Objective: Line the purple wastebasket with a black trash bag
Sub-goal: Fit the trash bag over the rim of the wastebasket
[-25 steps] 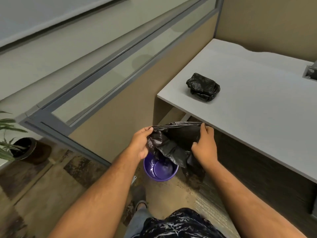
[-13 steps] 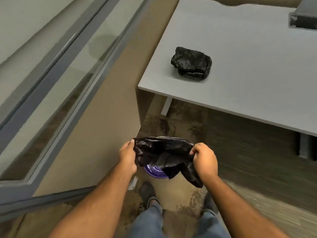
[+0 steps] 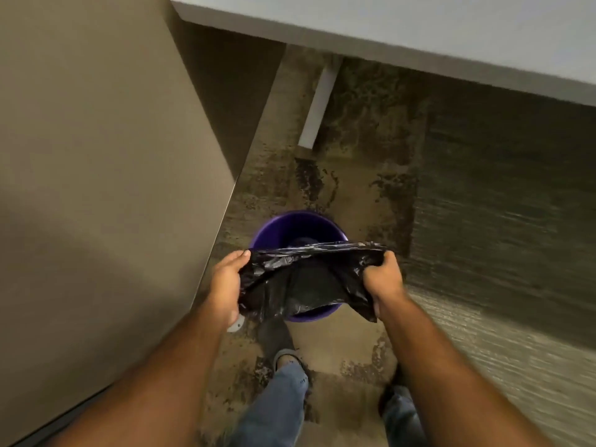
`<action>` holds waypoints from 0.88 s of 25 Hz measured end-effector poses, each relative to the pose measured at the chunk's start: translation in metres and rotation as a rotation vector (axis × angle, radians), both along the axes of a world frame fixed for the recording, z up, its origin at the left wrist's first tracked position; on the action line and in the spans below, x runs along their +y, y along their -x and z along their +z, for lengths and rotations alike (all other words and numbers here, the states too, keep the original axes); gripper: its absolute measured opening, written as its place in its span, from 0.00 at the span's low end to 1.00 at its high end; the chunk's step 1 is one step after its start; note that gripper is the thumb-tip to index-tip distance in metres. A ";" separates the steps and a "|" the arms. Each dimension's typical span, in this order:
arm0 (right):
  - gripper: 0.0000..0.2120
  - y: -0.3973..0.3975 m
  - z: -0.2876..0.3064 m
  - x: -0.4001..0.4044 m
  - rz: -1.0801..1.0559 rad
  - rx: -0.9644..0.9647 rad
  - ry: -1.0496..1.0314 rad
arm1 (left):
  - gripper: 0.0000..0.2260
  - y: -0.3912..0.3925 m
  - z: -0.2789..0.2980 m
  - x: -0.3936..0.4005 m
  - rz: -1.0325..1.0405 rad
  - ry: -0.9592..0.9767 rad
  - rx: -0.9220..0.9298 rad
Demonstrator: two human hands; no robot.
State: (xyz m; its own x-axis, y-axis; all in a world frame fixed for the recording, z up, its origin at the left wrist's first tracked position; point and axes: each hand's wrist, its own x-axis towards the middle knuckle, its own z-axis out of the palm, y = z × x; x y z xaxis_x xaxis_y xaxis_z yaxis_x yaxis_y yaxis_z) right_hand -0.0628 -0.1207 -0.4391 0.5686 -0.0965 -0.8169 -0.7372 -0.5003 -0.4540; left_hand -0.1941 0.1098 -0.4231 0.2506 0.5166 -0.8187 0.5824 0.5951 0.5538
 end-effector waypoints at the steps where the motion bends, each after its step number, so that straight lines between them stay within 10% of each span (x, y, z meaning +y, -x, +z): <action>1: 0.12 -0.006 -0.022 -0.003 0.017 0.000 0.024 | 0.08 0.006 -0.030 0.002 -0.106 -0.134 0.066; 8: 0.24 -0.057 -0.110 -0.003 0.388 -0.139 0.267 | 0.10 0.008 -0.145 0.018 -0.379 -0.492 0.174; 18: 0.35 -0.135 -0.145 0.075 0.858 -0.200 0.085 | 0.11 -0.060 -0.212 0.082 0.233 -0.375 0.142; 22: 0.25 -0.120 -0.171 0.060 1.040 -0.098 0.121 | 0.13 -0.027 -0.228 0.089 0.038 -0.212 0.391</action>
